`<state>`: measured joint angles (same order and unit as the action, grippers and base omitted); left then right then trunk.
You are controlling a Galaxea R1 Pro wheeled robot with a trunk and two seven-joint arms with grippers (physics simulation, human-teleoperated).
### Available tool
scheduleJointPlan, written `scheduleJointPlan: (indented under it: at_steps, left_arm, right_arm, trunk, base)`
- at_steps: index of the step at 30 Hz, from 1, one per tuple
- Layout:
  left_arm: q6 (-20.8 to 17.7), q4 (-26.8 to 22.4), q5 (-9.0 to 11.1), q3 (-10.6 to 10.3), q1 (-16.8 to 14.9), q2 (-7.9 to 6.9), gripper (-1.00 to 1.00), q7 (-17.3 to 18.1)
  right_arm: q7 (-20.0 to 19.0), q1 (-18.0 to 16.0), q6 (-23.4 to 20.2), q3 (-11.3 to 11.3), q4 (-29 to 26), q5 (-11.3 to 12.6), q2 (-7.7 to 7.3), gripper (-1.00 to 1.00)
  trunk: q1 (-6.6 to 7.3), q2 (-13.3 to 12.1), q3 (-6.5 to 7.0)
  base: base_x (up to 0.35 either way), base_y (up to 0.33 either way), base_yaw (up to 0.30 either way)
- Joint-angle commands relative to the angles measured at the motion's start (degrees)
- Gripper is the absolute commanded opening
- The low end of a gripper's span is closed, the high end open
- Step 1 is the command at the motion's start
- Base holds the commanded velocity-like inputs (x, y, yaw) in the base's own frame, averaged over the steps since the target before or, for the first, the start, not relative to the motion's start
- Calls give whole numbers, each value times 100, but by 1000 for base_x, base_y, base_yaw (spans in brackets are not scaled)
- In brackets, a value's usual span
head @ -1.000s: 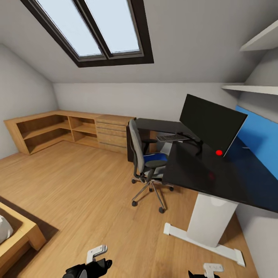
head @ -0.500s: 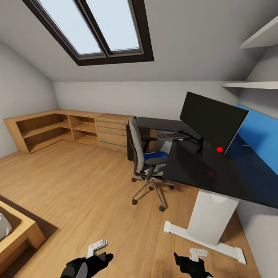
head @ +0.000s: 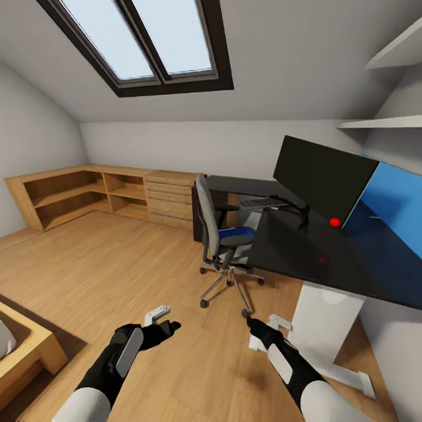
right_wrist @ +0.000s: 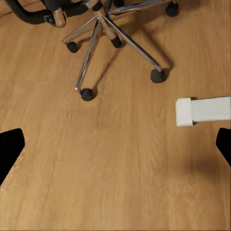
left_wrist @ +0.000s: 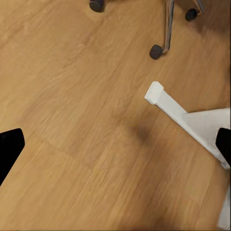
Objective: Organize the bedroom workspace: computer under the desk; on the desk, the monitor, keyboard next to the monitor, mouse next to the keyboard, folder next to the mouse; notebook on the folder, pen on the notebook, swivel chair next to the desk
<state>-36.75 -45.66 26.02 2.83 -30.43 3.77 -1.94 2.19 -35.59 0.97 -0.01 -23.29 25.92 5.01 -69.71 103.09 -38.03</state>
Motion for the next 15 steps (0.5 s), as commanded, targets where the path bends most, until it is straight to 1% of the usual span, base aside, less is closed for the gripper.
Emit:
scheduleJointPlan:
  at_steps: [1,4,7,10,13,15]
  left_arm:
    - [-37,47,120,19,-83,8,100,-25]
    - [-36,116,311,6,-221,10,100,-22]
    - [-35,134,416,0,-266,16,100,-16]
    - [-35,144,470,-5,-285,22,100,-21]
    - [-34,150,504,-5,-294,27,100,-28]
    - [-34,150,509,-3,-295,27,100,-29]
  right_arm:
    - [15,-71,26,1,31,250,9,100]
    - [11,-196,58,1,93,779,23,100]
    - [6,-259,106,4,120,1103,37,100]
    - [1,-296,160,7,134,1273,45,100]
    - [-4,-325,195,9,140,1382,55,100]
    - [-7,-330,200,7,138,1399,56,100]
  trunk:
    - [-22,44,-25]
    - [-88,165,-79]
    - [-154,285,-133]
    - [-220,405,-186]
    - [-286,526,-240]
    - [-330,606,-276]
  base:
    - [0,0,0]
    - [0,0,0]
    - [0,0,0]
    - [0,0,0]
    - [0,0,0]
    - [0,0,0]
